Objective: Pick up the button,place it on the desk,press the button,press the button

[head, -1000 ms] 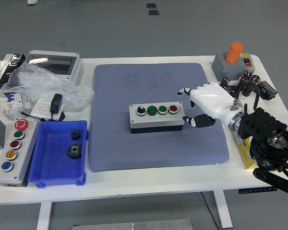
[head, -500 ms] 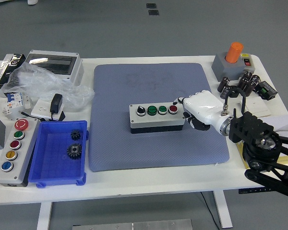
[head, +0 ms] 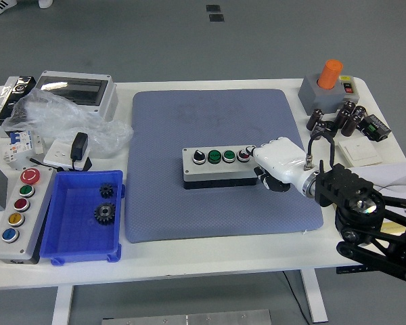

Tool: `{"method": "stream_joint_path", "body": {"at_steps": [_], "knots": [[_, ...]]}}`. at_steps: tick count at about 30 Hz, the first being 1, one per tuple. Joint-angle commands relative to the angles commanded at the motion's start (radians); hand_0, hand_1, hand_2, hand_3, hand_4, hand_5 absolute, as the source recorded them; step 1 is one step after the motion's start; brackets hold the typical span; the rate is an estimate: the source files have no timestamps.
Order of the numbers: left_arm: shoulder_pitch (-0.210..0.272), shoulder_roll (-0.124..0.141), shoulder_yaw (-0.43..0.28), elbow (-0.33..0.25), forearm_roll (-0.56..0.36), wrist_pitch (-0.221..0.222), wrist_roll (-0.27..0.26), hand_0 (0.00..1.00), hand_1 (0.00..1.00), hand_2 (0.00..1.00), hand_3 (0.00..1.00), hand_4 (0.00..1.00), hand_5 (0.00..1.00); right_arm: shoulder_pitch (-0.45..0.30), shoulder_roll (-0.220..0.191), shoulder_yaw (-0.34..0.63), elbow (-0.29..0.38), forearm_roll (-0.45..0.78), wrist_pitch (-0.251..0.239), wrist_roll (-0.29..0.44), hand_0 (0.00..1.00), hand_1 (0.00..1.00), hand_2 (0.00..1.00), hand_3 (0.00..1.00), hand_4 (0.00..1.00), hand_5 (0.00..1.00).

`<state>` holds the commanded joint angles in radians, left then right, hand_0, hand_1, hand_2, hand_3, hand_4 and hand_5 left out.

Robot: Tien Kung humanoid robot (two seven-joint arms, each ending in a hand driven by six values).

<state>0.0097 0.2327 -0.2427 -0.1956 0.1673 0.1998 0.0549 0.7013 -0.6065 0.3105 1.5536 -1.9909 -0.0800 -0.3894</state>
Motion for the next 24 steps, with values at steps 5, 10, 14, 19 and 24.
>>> {"method": "stream_joint_path", "body": {"at_steps": [5,10,14,19,24], "knots": [[0.0,0.0,0.0,0.0,-0.001,0.0,0.0,0.667,0.698,0.618,0.632,0.593,0.377,0.003,-0.002,0.0,0.0,0.006,-0.003,0.003,0.52,0.378,0.227,0.777,0.35,0.002],[0.0,0.0,-0.001,0.0,0.001,0.0,0.0,0.668,0.698,0.618,0.632,0.594,0.377,0.007,0.001,-0.003,-0.01,0.012,-0.007,0.008,0.513,0.376,0.226,0.769,0.349,0.002],[0.0,0.0,-0.005,-0.001,0.006,0.0,0.0,0.668,0.698,0.618,0.632,0.594,0.377,0.007,0.006,-0.011,-0.025,0.022,-0.009,0.013,0.513,0.376,0.226,0.769,0.349,0.002],[0.002,0.0,-0.009,-0.002,0.009,0.0,0.0,0.668,0.698,0.618,0.632,0.593,0.377,0.007,0.004,-0.009,-0.027,0.027,-0.012,0.017,0.507,0.371,0.224,0.767,0.349,0.002],[0.001,0.0,-0.009,-0.002,0.009,0.0,0.0,0.668,0.698,0.618,0.633,0.593,0.377,0.003,-0.018,0.044,0.01,0.028,-0.036,0.031,0.501,0.371,0.223,0.764,0.348,0.002]]}}
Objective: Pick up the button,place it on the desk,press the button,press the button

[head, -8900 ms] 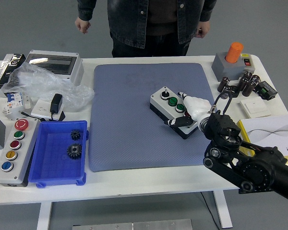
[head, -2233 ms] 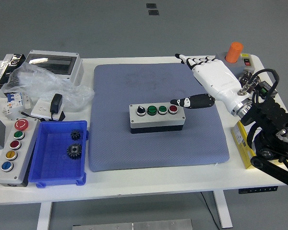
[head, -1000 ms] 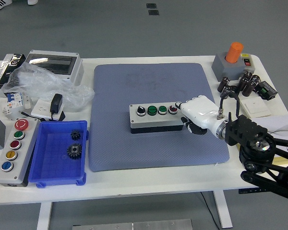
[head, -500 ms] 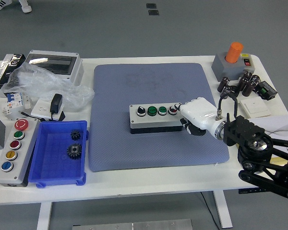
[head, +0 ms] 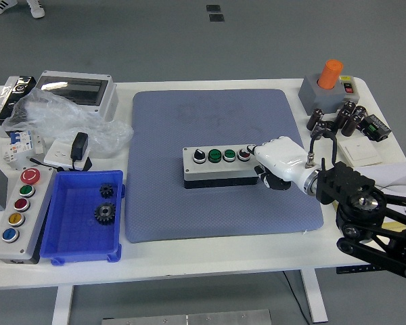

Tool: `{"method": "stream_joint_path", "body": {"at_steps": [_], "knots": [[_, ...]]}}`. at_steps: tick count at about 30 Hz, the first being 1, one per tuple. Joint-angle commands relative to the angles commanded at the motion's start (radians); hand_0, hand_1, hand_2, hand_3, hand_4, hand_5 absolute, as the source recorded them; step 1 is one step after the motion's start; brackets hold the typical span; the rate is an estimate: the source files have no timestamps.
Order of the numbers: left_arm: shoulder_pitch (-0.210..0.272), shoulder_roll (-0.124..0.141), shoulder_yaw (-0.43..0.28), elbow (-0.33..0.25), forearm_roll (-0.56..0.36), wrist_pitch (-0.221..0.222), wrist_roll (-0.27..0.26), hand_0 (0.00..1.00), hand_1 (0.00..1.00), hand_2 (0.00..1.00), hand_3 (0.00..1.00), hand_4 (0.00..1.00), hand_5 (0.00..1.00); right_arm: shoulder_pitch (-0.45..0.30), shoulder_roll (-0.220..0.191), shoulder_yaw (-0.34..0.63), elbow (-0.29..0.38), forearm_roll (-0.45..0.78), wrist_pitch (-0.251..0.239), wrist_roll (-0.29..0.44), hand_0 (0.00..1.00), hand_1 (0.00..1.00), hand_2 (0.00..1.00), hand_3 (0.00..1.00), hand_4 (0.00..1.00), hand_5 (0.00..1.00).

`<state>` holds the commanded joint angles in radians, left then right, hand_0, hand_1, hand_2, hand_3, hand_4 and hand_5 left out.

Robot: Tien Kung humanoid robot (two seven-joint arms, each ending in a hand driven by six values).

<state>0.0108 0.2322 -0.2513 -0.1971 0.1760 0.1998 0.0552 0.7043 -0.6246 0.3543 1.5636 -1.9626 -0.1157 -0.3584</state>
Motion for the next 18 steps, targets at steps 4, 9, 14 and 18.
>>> {"method": "stream_joint_path", "body": {"at_steps": [4,9,14,18], "knots": [[0.001,0.0,0.004,0.001,-0.004,-0.001,0.001,0.668,0.698,0.618,0.632,0.594,0.377,-0.013,-0.034,0.081,0.062,0.013,-0.005,0.01,0.499,0.37,0.222,0.759,0.346,0.002],[0.002,0.0,0.005,0.001,-0.006,-0.001,0.001,0.668,0.698,0.618,0.633,0.593,0.377,-0.055,-0.057,0.191,0.093,0.086,-0.009,0.046,0.41,0.377,0.312,0.758,0.483,0.152],[0.003,-0.002,0.005,0.001,-0.007,-0.001,0.001,0.668,0.698,0.618,0.633,0.593,0.377,-0.116,-0.028,0.297,0.034,0.2,-0.052,0.128,0.41,0.377,0.312,0.758,0.483,0.152],[0.002,-0.002,0.008,0.001,-0.007,-0.002,0.002,0.668,0.698,0.618,0.633,0.593,0.377,-0.167,0.015,0.392,-0.041,0.311,-0.097,0.213,0.505,0.501,0.6,0.823,0.769,0.256]]}}
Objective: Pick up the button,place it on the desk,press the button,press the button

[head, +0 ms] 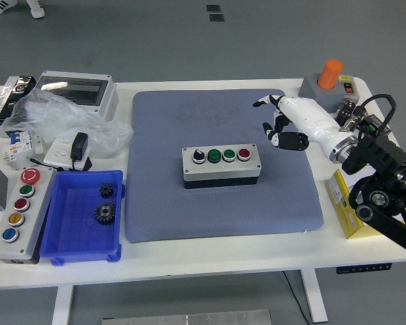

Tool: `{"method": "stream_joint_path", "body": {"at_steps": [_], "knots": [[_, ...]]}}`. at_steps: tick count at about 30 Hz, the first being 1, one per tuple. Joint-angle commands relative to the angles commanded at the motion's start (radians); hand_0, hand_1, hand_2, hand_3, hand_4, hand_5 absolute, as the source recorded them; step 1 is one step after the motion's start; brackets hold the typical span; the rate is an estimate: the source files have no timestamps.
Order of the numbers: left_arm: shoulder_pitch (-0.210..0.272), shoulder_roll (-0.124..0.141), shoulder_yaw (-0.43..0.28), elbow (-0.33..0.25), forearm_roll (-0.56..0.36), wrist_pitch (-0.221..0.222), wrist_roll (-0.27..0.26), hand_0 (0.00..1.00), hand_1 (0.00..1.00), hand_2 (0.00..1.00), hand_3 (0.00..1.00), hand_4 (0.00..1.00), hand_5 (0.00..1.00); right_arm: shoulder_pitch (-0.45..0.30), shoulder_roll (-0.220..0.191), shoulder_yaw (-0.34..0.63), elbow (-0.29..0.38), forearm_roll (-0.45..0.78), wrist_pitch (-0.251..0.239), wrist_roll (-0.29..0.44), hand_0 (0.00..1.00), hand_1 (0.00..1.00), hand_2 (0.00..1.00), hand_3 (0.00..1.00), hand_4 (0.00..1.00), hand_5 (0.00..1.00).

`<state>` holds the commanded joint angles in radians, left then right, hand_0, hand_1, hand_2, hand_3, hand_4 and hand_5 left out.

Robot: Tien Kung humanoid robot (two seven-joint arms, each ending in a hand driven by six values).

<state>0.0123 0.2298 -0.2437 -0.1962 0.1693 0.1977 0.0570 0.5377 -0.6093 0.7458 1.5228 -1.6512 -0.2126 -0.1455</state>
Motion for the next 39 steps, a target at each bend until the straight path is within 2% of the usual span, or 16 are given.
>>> {"method": "stream_joint_path", "body": {"at_steps": [3,4,9,10,14,15,21,22,23,26,27,39], "knots": [[0.001,0.002,0.002,0.001,-0.002,0.0,0.001,0.668,0.698,0.618,0.633,0.593,0.377,-0.03,0.025,0.068,-0.045,0.084,-0.025,0.065,0.505,0.501,0.6,0.823,0.769,0.256],[0.001,0.003,0.003,0.001,-0.002,-0.001,0.001,0.667,0.698,0.618,0.633,0.594,0.377,-0.039,0.032,0.09,-0.058,0.11,-0.03,0.087,0.795,0.788,0.855,0.94,0.998,0.455],[0.002,0.009,0.002,0.0,-0.001,-0.001,0.002,0.667,0.698,0.618,0.633,0.594,0.377,-0.075,0.049,0.169,-0.097,0.243,-0.035,0.18,0.795,0.788,0.855,0.94,0.998,0.455],[0.003,0.01,0.0,0.0,-0.001,-0.001,0.002,0.668,0.698,0.618,0.632,0.594,0.376,-0.081,0.052,0.178,-0.099,0.265,-0.034,0.191,0.829,0.82,0.884,0.956,0.998,0.508],[0.009,0.01,-0.002,0.0,-0.004,-0.001,0.003,0.668,0.698,0.618,0.632,0.594,0.376,-0.11,0.062,0.209,-0.094,0.363,-0.034,0.232,0.829,0.82,0.884,0.956,0.998,0.508],[0.01,0.01,-0.002,0.0,-0.006,-0.002,0.003,0.668,0.698,0.618,0.632,0.594,0.376,-0.116,0.065,0.215,-0.095,0.384,-0.033,0.241,0.853,0.837,0.885,0.958,0.998,0.599],[0.014,0.008,-0.001,0.0,-0.011,-0.003,0.004,0.668,0.698,0.618,0.632,0.594,0.376,-0.143,0.075,0.245,-0.12,0.521,-0.022,0.29,0.853,0.837,0.885,0.958,0.998,0.599],[0.014,0.008,-0.001,0.0,-0.011,-0.003,0.004,0.668,0.698,0.618,0.632,0.595,0.376,-0.146,0.075,0.25,-0.123,0.542,-0.021,0.296,0.849,0.836,0.875,0.949,0.998,0.661],[0.014,0.008,-0.001,0.0,-0.011,-0.003,0.004,0.668,0.698,0.618,0.632,0.595,0.376,-0.147,0.074,0.254,-0.125,0.563,-0.02,0.3,0.849,0.836,0.875,0.949,0.998,0.661],[0.014,0.007,-0.001,0.0,-0.012,-0.004,0.005,0.668,0.698,0.618,0.632,0.595,0.376,-0.148,0.073,0.262,-0.127,0.59,-0.019,0.306,0.849,0.836,0.875,0.949,0.998,0.661],[0.013,0.007,-0.002,0.0,-0.013,-0.004,0.005,0.667,0.698,0.618,0.632,0.596,0.374,-0.148,0.073,0.266,-0.127,0.595,-0.019,0.308,0.843,0.832,0.868,0.929,0.998,0.693],[0.013,0.004,-0.009,0.002,-0.008,-0.008,0.007,0.667,0.698,0.618,0.633,0.596,0.373,-0.173,0.067,0.345,-0.117,0.597,-0.026,0.32,0.84,0.829,0.858,0.917,0.998,0.69]]}}
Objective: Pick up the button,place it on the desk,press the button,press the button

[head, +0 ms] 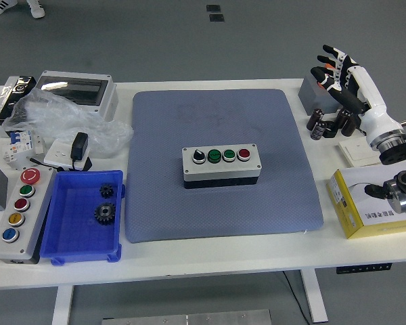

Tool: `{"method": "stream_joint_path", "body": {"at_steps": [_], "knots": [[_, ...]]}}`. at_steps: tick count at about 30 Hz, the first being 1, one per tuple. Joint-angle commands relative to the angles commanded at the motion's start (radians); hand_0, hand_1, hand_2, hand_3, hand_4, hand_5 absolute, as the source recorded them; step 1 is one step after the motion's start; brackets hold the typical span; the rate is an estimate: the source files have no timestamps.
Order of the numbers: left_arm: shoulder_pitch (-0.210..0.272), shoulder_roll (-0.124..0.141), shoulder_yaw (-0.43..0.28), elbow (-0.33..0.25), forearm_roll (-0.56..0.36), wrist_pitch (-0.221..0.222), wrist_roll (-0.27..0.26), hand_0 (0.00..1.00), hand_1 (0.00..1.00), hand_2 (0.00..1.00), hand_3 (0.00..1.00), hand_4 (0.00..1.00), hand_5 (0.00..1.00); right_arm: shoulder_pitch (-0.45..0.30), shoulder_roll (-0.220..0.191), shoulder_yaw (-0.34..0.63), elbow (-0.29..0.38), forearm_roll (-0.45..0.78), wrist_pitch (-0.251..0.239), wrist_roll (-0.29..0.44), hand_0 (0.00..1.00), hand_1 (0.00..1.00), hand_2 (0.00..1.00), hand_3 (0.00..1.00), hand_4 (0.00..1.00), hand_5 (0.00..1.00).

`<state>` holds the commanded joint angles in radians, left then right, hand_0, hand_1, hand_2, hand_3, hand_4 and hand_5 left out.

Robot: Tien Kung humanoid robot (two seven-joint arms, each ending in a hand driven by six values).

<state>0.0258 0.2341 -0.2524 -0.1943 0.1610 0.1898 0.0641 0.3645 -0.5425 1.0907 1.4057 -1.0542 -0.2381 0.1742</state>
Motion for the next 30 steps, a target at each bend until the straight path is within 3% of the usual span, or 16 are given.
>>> {"method": "stream_joint_path", "body": {"at_steps": [13,30], "knots": [[-0.016,0.015,-0.005,-0.002,0.015,-0.007,0.006,0.667,0.698,0.618,0.636,0.6,0.372,-0.047,-0.018,0.103,0.024,-0.025,-0.013,-0.001,0.839,0.827,0.853,0.901,0.998,0.73],[-0.015,0.03,-0.019,-0.004,0.014,-0.018,0.016,0.667,0.697,0.617,0.64,0.606,0.374,-0.084,0.009,0.151,-0.006,0.043,-0.006,0.03,0.839,0.822,0.845,0.894,0.998,0.739]]}}
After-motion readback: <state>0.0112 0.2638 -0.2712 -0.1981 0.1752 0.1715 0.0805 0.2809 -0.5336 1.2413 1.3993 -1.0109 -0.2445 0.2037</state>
